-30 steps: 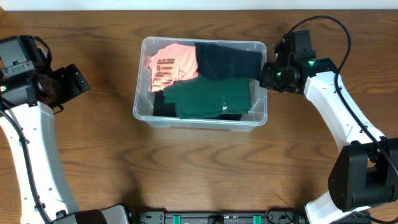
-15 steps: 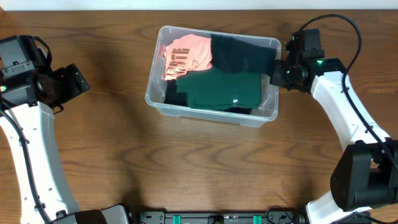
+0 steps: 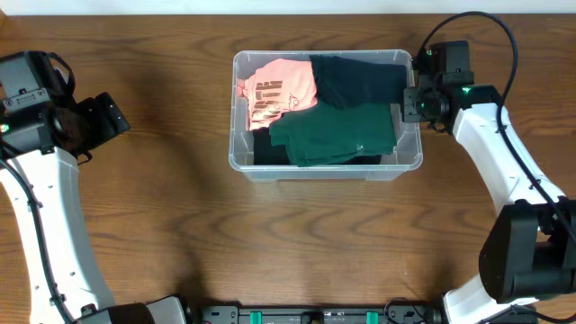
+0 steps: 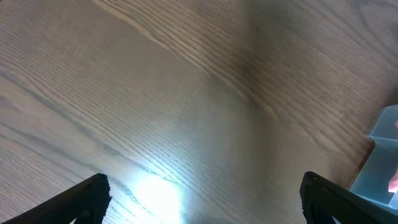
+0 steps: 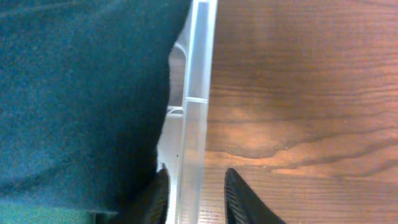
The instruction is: Pack container
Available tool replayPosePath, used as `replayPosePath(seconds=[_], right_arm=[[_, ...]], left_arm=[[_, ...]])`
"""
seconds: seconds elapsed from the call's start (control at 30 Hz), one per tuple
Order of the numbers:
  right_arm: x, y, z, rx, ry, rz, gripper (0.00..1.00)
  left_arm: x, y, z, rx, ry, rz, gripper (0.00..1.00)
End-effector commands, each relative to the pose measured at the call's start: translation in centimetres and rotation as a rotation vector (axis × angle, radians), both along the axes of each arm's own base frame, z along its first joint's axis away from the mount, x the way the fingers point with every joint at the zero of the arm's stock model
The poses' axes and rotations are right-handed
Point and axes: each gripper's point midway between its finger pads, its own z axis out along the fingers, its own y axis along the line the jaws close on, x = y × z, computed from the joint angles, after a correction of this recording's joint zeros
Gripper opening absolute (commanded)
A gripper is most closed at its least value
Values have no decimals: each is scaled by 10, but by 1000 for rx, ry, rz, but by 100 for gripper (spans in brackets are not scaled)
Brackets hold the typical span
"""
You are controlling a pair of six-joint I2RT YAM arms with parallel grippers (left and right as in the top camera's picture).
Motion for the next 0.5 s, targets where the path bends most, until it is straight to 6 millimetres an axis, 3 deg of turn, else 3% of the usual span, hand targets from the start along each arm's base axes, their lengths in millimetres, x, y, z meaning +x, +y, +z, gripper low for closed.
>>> replayPosePath(seconds=[0.0,0.13,0.23,0.43,0.47], right_arm=[[-3,2,1,22,1,17,38],[-3,1,29,79,-63,-67,50],[-9,1,66,111,-145,-96,64],[-39,0,170,152,-409,-75,87],[-46,-1,185,157,-448,-73,99]], left_arm=[[-2,3,-1,1,6,16,98],[-2,3,-1,1,6,16,98],[-2,3,-1,1,7,16,98],[-2,3,-1,1,6,16,98],[-2,3,-1,1,6,15,98]])
